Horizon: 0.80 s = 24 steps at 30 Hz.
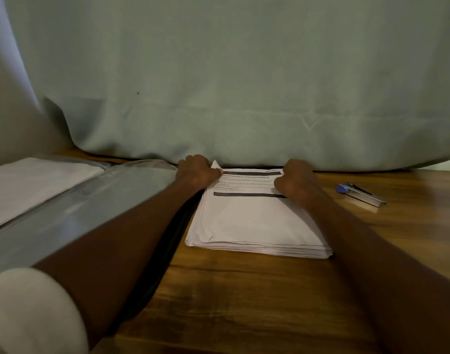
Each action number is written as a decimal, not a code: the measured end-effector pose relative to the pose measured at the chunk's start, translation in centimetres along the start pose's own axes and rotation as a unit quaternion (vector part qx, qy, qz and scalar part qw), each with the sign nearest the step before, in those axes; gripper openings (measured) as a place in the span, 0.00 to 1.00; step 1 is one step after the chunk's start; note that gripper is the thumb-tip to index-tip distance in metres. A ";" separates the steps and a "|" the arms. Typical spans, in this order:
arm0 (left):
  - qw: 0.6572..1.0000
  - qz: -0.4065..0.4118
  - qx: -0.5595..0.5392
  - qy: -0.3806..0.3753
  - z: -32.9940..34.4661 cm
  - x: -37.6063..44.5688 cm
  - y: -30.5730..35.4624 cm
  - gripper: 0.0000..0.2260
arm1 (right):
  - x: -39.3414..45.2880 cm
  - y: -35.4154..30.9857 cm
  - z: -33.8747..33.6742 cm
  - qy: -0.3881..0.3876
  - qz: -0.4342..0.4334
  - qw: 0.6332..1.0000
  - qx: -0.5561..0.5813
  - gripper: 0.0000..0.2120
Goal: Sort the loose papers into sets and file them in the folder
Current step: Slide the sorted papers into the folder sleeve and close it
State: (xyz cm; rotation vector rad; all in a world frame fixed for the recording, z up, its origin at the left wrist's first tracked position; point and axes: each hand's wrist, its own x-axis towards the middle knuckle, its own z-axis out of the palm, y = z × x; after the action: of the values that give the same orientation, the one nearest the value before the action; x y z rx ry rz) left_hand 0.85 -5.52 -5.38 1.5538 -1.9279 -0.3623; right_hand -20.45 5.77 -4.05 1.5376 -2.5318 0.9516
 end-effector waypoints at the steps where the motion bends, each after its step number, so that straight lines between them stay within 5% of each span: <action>1: 0.999 0.004 -0.039 0.006 -0.3 -0.3 0.1 0.21 | 0.0 0.0 0.0 -0.002 0.001 1.000 0.001 0.17; 4: 0.986 0.011 -0.155 0.065 -0.7 -0.9 0.2 0.04 | 0.0 0.0 0.0 0.000 0.004 1.000 0.016 0.17; 8: 0.959 0.009 -0.266 0.094 -0.7 -0.6 0.3 0.07 | -0.2 -0.1 -0.2 0.006 0.005 0.999 0.050 0.16; 12: 0.886 0.043 -0.454 0.081 -2.6 -0.8 1.8 0.07 | 0.1 -0.3 -1.1 0.050 0.027 0.982 0.181 0.29; 17: 0.839 0.008 -0.544 0.024 -4.8 -1.5 3.1 0.02 | 0.7 -1.5 -2.6 0.012 0.084 0.899 0.429 0.32; 24: 0.799 0.009 -0.598 0.066 -7.9 -2.5 3.7 0.05 | -0.4 -1.9 -2.9 -0.004 0.038 0.906 0.422 0.37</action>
State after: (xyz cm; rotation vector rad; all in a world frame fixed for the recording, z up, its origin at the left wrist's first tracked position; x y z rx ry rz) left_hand 3.18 -0.82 1.98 0.6475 -1.1044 -1.1462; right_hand -19.53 6.98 -0.91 1.5458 -2.2851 2.2549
